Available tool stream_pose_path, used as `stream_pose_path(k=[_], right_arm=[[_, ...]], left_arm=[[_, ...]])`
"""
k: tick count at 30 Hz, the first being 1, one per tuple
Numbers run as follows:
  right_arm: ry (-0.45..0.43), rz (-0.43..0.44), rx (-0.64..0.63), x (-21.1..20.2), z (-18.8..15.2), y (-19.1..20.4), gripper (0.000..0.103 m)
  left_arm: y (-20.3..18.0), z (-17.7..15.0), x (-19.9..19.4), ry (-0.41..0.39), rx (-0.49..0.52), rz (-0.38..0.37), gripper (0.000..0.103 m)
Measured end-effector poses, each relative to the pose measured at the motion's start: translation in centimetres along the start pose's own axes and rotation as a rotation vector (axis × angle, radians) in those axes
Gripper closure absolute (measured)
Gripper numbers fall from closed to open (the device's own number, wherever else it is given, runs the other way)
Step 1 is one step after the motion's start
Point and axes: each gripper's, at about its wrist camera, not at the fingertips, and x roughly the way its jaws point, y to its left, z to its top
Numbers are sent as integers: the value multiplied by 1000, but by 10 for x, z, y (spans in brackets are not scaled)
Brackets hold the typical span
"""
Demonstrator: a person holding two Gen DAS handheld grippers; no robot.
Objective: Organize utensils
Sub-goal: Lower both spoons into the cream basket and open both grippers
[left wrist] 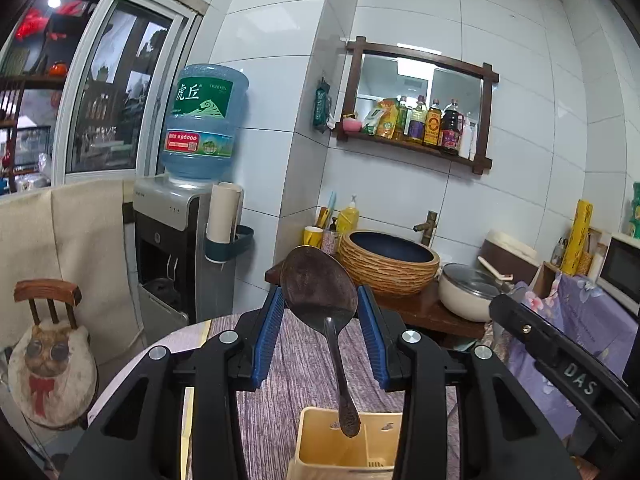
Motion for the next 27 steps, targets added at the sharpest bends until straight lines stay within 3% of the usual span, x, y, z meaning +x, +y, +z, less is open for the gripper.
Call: stream_pose_path(k=[13,27], right_arm=[[101,-42,-64,25,-76,-16,66],[146,-78,-112,24,-105,-23,62]], left_arm=[[13,-63,21,111,39,-6,65],[12,-86,16,156,94,-14,61]])
